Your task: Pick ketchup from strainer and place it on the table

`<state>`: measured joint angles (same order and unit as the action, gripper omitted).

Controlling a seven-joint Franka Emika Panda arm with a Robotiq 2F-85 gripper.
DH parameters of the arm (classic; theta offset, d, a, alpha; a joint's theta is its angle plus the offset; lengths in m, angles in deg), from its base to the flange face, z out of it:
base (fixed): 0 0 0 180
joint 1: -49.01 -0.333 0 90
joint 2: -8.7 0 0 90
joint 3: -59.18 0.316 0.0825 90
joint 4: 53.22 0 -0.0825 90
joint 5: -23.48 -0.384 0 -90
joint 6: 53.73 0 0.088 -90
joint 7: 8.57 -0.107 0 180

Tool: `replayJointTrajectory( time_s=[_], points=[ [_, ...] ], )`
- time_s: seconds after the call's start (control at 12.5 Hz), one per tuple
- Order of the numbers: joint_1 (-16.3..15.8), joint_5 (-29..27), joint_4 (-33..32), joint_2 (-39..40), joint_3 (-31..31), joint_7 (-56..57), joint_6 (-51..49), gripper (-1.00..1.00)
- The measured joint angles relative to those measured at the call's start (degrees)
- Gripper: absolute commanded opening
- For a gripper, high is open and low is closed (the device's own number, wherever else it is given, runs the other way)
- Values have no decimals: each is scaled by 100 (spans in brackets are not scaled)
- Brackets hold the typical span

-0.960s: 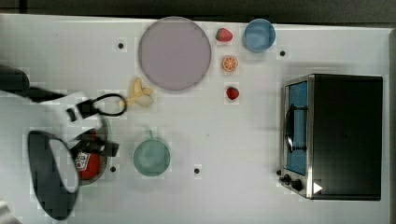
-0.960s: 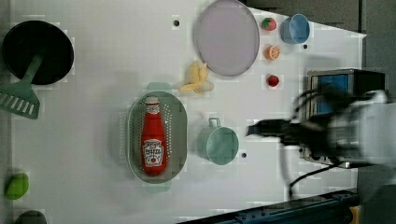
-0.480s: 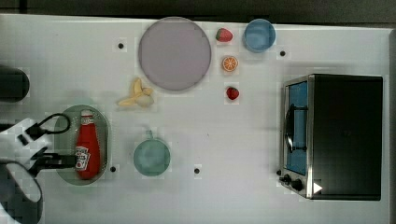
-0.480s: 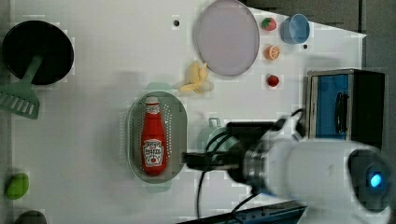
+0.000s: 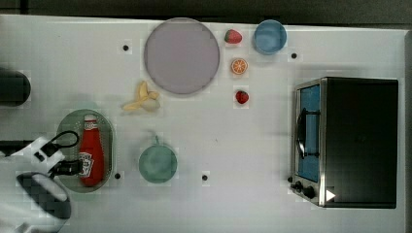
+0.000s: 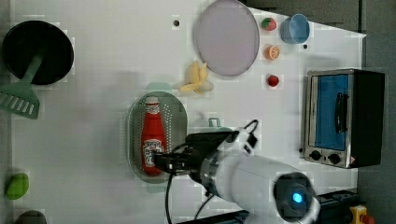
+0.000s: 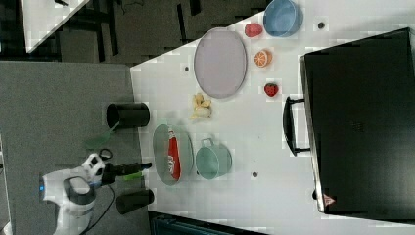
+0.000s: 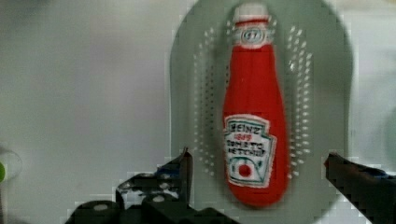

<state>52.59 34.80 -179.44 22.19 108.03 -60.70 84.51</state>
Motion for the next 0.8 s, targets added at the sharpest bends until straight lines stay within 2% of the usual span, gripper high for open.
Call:
replayJointTrajectory(
  time_s=[0.32,0.4,0.64,0.8],
  points=[
    [81,513,-145,1223,-145,-577,646,100],
    [109,590,-168,1423,-182,-660,744,100],
    [75,1364,-112,1837,-490,-909,957,100],
    [85,1500,34,2151,-601,-996,1035,100]
  ],
)
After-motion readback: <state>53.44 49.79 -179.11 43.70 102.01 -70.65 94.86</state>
